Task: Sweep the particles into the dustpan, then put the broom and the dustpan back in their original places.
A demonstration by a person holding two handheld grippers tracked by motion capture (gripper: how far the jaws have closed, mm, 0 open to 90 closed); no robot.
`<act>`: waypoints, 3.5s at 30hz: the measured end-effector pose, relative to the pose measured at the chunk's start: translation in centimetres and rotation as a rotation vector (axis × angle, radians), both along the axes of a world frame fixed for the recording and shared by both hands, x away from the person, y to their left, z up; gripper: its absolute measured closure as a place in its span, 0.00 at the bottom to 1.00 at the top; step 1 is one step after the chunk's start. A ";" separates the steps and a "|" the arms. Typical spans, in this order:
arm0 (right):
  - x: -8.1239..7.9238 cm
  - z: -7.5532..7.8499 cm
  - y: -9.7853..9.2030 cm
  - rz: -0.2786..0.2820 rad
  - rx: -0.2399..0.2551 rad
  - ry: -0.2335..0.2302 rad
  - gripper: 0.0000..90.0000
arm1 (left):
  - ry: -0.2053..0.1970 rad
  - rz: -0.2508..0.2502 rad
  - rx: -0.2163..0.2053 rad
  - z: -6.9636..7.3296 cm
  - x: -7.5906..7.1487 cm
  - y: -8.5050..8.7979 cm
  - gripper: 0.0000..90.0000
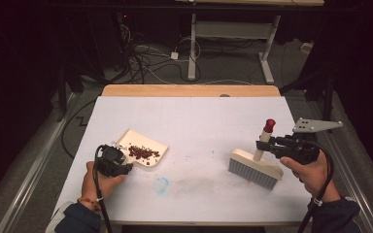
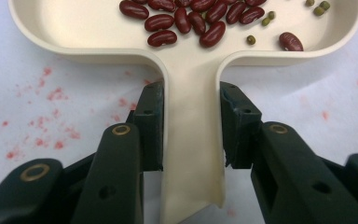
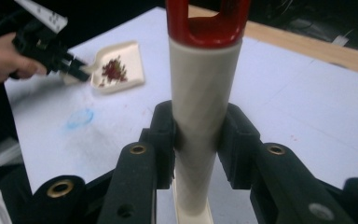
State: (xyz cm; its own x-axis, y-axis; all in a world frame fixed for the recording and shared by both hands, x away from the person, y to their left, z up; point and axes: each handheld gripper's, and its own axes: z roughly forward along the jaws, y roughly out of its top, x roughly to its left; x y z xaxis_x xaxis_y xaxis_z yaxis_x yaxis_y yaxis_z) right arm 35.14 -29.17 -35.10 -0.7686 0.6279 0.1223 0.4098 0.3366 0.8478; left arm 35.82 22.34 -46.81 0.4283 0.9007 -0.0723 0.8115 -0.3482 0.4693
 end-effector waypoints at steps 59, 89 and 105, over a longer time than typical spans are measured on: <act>14.9 -8.3 3.8 -0.426 -0.268 0.067 0.47 | -0.500 -0.212 -0.017 0.7 -7.0 0.2 0.22; 0.0 -4.1 3.7 -0.279 -0.098 -0.382 0.31 | -0.524 -0.289 0.032 0.8 -7.0 -0.7 0.22; -5.5 -8.6 2.8 -0.244 -0.132 -0.379 0.26 | -0.532 -0.289 0.032 0.6 -7.2 -0.9 0.19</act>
